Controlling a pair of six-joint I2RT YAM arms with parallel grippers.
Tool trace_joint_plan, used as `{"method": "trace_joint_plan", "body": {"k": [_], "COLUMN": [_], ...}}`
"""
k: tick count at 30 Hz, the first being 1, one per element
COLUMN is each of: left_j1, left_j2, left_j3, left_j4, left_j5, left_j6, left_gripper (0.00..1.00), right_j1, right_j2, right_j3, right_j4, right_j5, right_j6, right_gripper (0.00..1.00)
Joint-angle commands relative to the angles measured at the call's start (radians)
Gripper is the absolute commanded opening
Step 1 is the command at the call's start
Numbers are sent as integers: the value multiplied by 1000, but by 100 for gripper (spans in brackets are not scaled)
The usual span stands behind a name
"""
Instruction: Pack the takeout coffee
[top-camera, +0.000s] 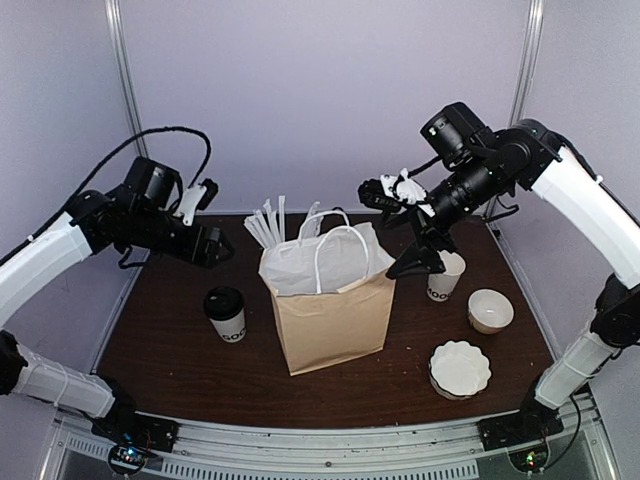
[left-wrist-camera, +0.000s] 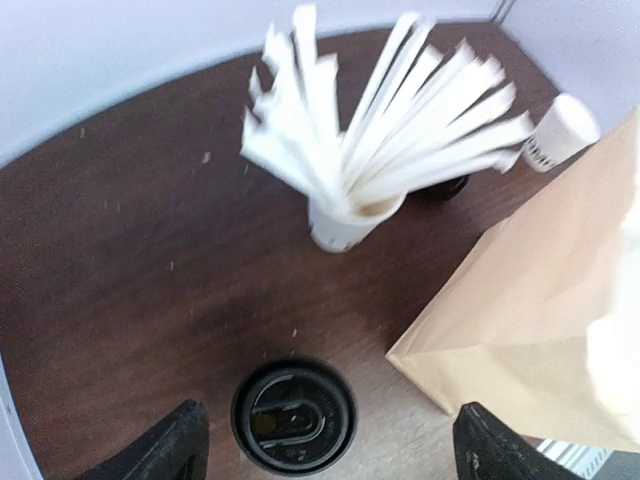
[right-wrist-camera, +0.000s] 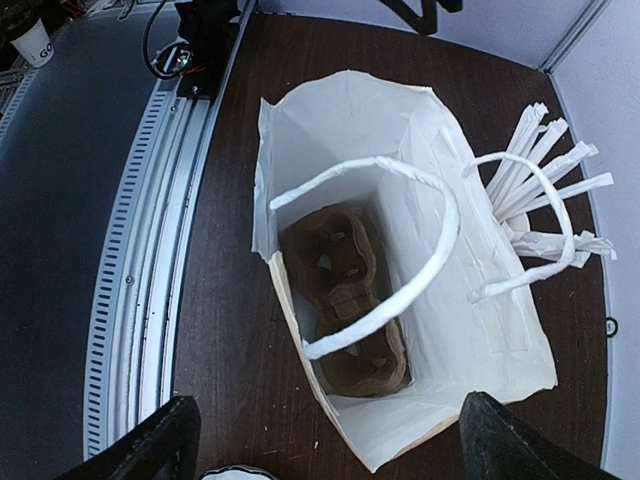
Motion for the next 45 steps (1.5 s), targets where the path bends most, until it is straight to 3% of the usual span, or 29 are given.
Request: {"method": "trace_joint_plan", "body": {"k": [1, 10, 15, 16, 21, 23, 24, 25, 28, 30, 40, 45], "left_j1": [-8, -119, -121, -122, -124, -124, -124, -124, -135, -150, -180, -179], "left_j2": [-1, 338, 497, 517, 590, 602, 603, 601, 580, 549, 522, 521], "left_j3": [141, 481, 618, 633, 684, 693, 697, 704, 731, 752, 1020, 1061], "left_j4": [102, 85, 50, 55, 61, 80, 91, 96, 97, 95, -41, -39], "left_j5": [232, 363, 437, 465, 509, 544, 564, 575, 571, 564, 426, 399], "left_j6": [103, 213, 196, 187, 155, 143, 135, 128, 110, 105, 106, 100], "left_gripper": [88, 88, 81, 78, 58, 44, 31, 23, 15, 0, 0, 0], "right_j1": [35, 105, 106, 106, 106, 106, 106, 106, 106, 106, 115, 118], "right_j2": [35, 85, 78, 76, 78, 79, 79, 77, 65, 56, 103, 118], "right_j3": [42, 23, 20, 15, 7, 4, 5, 8, 43, 98, 434, 478], "right_j4": [38, 119, 147, 150, 157, 159, 160, 163, 164, 158, 133, 134], "right_j5": [-51, -20, -16, -15, -15, -14, -13, -10, -17, -33, -97, -91], "right_j6": [78, 165, 184, 186, 192, 193, 197, 201, 203, 202, 226, 220], "right_gripper": [90, 61, 44, 43, 12, 5, 0, 0, 0, 0, 0, 0]}}
